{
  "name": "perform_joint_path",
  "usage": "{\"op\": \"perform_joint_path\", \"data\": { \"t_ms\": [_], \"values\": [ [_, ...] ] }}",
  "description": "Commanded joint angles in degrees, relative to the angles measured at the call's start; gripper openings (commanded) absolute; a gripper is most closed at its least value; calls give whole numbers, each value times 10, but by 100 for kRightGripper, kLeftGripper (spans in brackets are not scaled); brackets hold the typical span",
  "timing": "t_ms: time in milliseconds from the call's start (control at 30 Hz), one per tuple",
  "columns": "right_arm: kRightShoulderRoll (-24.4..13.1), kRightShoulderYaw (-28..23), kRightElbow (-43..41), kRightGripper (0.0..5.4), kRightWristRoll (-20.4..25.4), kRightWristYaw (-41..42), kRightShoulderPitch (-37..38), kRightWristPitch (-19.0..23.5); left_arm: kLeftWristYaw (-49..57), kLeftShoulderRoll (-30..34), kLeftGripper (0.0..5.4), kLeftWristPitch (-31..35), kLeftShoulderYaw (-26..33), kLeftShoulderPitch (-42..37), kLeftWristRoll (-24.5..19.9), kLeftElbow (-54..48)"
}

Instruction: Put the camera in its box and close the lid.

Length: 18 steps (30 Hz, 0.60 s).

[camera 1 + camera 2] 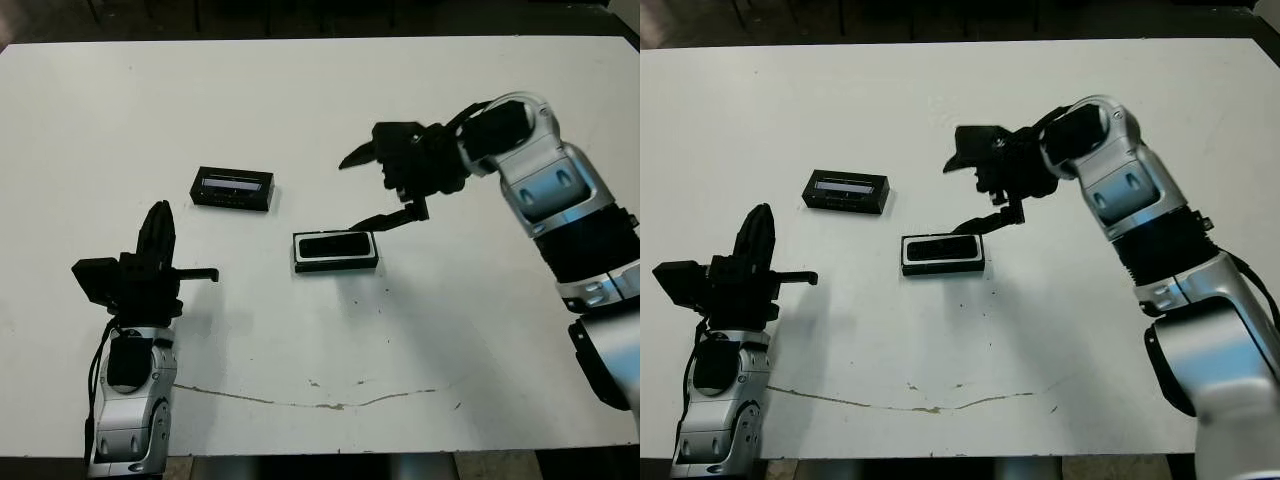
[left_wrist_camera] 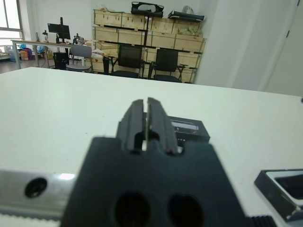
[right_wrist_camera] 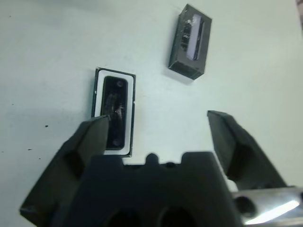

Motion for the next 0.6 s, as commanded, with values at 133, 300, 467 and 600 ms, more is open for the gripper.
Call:
{"op": "perform_joint_path", "data": {
  "t_ms": [133,300,467,600],
  "values": [
    [-13,-48,-21,539,32,-13,4,22,1,7,0,8,5,9,5,0],
    [20,-164,-165,539,101,-176,115,177,2,6,0,12,5,10,4,-4],
    [45,-180,-274,476,74,-321,236,138,0,6,0,17,5,10,3,-7],
    [50,-155,-313,403,20,-401,318,37,-1,6,0,16,5,9,3,-7]
  ]
}}
